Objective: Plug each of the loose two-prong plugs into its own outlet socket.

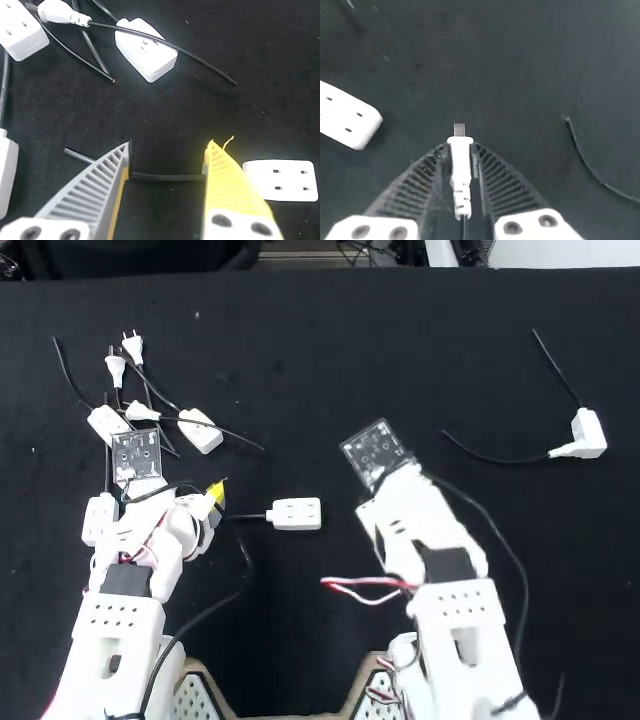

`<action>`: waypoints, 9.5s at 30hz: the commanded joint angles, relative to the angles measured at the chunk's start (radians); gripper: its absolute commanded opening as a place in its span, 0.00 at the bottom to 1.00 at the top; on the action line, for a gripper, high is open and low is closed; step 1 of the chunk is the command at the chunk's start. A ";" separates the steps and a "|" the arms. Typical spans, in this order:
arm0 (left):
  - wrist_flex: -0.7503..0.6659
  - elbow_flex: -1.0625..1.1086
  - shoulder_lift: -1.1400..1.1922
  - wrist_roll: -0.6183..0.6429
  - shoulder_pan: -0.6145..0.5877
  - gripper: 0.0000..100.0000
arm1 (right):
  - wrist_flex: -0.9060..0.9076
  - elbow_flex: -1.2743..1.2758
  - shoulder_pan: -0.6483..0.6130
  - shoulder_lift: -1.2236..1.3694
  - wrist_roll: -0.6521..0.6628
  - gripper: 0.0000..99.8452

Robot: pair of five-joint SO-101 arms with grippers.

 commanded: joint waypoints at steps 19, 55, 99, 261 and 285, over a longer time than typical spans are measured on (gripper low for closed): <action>-0.009 -0.010 -0.015 0.002 -0.001 0.24 | 0.144 -0.326 0.068 0.582 0.015 0.01; -0.008 -0.013 -0.015 0.002 -0.001 0.24 | 0.157 -0.277 0.035 0.590 0.161 0.03; -0.008 -0.012 -0.015 0.002 -0.001 0.24 | 0.203 -0.383 0.055 0.685 0.135 0.13; -0.009 -0.013 -0.015 0.002 -0.001 0.24 | 0.258 -0.252 -0.092 0.504 0.169 0.09; -0.003 -0.013 -0.015 0.002 -0.001 0.24 | 0.104 -0.188 -0.078 0.452 0.176 0.10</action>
